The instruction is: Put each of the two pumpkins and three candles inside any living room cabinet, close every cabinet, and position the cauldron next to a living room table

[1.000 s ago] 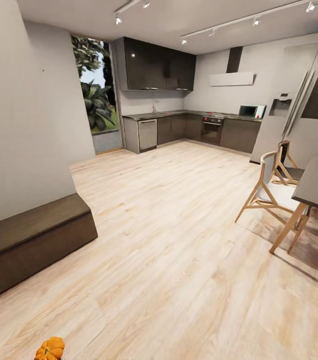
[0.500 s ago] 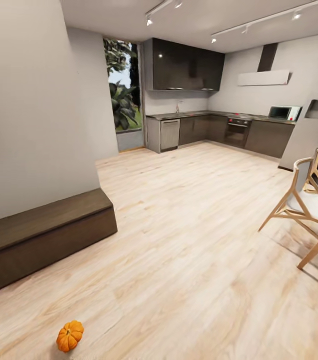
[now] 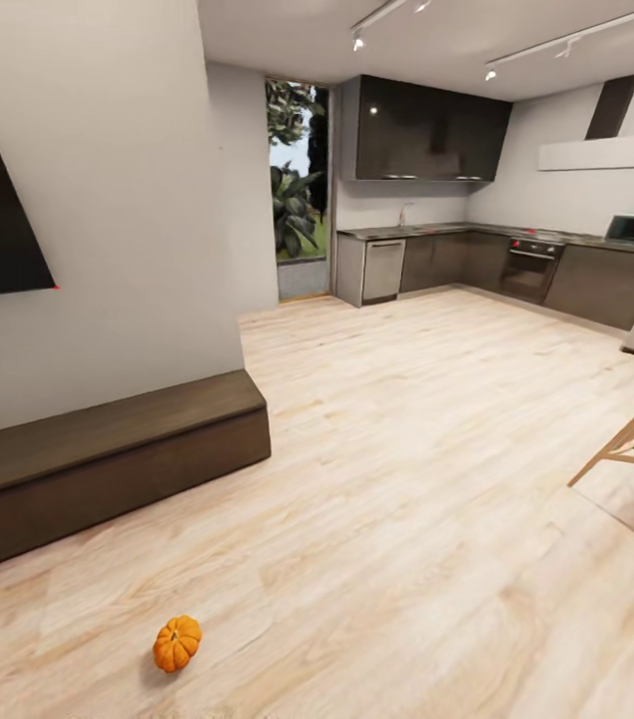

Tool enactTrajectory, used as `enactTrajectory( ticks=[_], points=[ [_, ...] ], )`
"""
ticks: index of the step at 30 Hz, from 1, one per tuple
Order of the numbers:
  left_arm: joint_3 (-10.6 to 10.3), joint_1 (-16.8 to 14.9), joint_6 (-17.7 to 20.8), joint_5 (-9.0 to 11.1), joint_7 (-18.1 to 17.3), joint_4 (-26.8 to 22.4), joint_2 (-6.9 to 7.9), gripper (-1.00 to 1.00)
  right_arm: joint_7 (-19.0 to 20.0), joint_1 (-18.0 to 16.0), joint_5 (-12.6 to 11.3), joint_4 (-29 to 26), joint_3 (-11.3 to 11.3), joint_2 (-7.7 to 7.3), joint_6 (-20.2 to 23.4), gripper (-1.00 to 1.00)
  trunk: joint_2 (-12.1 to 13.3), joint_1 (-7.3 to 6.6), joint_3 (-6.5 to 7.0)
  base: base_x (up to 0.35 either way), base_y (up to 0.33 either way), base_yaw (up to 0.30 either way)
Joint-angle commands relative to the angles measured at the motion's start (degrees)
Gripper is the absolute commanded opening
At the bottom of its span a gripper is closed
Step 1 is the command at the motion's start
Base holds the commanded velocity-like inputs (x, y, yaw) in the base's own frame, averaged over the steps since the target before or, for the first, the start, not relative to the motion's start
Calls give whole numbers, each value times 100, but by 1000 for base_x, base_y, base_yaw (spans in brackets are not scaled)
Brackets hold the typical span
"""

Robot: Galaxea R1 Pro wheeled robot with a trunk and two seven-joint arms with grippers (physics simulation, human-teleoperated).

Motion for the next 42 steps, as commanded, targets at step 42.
enactTrajectory(
  ticks=[42],
  points=[
    [0, -1, 0, 0, -2, 0, 0, 100, -9, 0, 0, 5, 1, 9, -7, 100, 0, 0, 0, 137, 0, 289]
  ],
)
